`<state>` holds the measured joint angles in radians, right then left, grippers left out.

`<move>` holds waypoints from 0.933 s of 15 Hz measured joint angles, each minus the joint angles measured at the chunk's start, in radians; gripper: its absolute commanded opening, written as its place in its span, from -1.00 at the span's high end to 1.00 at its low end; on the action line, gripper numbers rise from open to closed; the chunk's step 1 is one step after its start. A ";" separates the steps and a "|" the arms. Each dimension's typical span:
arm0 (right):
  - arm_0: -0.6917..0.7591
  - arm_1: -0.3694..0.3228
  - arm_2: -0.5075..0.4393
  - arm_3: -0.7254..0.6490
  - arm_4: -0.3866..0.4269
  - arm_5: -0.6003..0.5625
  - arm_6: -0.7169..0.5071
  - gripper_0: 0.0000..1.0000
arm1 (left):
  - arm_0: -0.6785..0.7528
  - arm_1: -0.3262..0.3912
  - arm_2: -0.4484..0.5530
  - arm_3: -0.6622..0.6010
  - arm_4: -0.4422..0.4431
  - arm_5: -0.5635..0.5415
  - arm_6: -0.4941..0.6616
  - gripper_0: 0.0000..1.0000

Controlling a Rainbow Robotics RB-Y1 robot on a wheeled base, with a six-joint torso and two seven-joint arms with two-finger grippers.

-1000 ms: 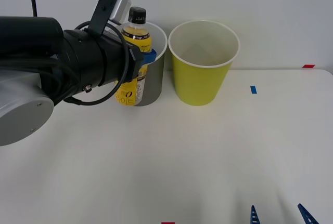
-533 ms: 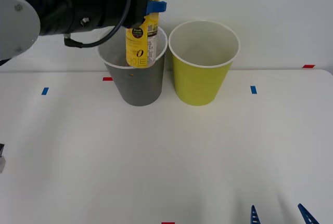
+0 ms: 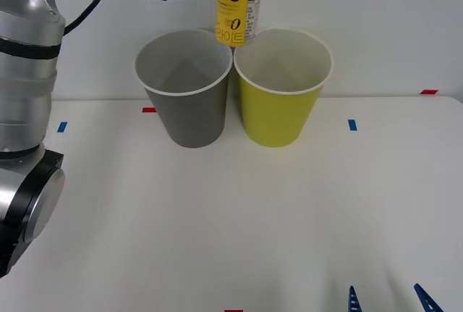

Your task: Put cans in the gray bin and PET bottles in the light green bin.

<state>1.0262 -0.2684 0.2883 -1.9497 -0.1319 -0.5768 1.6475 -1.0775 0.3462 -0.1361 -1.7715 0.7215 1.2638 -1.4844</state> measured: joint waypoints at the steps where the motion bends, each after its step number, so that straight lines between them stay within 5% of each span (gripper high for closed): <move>1: 0.000 0.000 0.000 0.000 0.000 0.000 0.000 -1.00 | -0.002 -0.014 -0.021 0.014 -0.038 -0.041 -0.023 1.00; 4: 0.000 0.000 0.000 0.000 0.000 0.000 0.000 -1.00 | -0.004 -0.037 -0.104 0.052 -0.110 -0.171 -0.016 1.00; 14: 0.000 0.000 0.000 0.000 0.000 0.000 0.000 -1.00 | -0.004 -0.094 -0.232 0.317 -0.063 -0.558 0.011 1.00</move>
<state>1.0262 -0.2684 0.2883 -1.9497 -0.1319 -0.5768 1.6475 -1.0816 0.2524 -0.3685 -1.4547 0.6586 0.7058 -1.4738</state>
